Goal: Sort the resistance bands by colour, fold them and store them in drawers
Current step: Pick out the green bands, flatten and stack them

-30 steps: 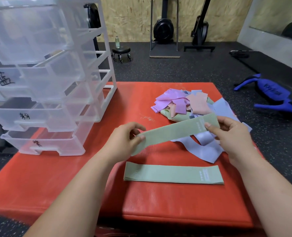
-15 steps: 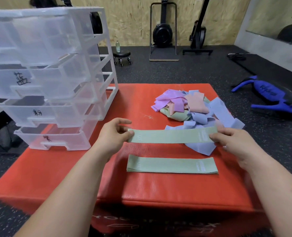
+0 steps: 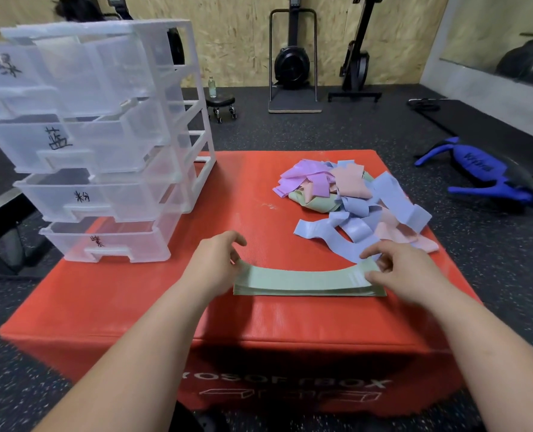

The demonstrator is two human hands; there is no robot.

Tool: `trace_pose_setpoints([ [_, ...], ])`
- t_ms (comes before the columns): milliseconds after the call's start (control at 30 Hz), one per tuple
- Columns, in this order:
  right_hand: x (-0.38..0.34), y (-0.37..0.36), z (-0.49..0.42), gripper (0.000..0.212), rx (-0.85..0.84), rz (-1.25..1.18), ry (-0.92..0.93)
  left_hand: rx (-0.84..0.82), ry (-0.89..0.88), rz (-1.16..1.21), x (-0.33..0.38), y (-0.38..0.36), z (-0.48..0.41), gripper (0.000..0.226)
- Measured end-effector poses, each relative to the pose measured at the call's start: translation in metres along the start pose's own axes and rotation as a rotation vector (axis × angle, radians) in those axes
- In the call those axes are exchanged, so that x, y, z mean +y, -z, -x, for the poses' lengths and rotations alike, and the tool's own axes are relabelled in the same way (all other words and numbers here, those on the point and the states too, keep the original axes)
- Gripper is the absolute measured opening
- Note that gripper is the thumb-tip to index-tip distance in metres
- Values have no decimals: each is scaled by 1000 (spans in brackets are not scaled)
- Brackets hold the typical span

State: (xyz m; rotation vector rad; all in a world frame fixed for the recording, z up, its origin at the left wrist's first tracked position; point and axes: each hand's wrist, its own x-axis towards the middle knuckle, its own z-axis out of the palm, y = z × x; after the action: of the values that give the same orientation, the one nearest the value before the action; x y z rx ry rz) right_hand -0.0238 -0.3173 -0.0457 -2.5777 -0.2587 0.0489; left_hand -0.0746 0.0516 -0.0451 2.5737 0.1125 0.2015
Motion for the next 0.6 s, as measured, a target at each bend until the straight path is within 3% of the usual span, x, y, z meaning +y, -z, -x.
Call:
trace_pose_setpoints([
  [233, 4, -8, 2, 30, -35, 252, -26, -109, -56, -164, 1, -11, 2, 57],
  [400, 10, 2, -1, 44, -14, 188, 30, -103, -129, -176, -6, -6, -4, 58],
  [600, 20, 11, 2, 64, -243, 124, 153, -345, -217, -112, -22, 8, -3, 83],
])
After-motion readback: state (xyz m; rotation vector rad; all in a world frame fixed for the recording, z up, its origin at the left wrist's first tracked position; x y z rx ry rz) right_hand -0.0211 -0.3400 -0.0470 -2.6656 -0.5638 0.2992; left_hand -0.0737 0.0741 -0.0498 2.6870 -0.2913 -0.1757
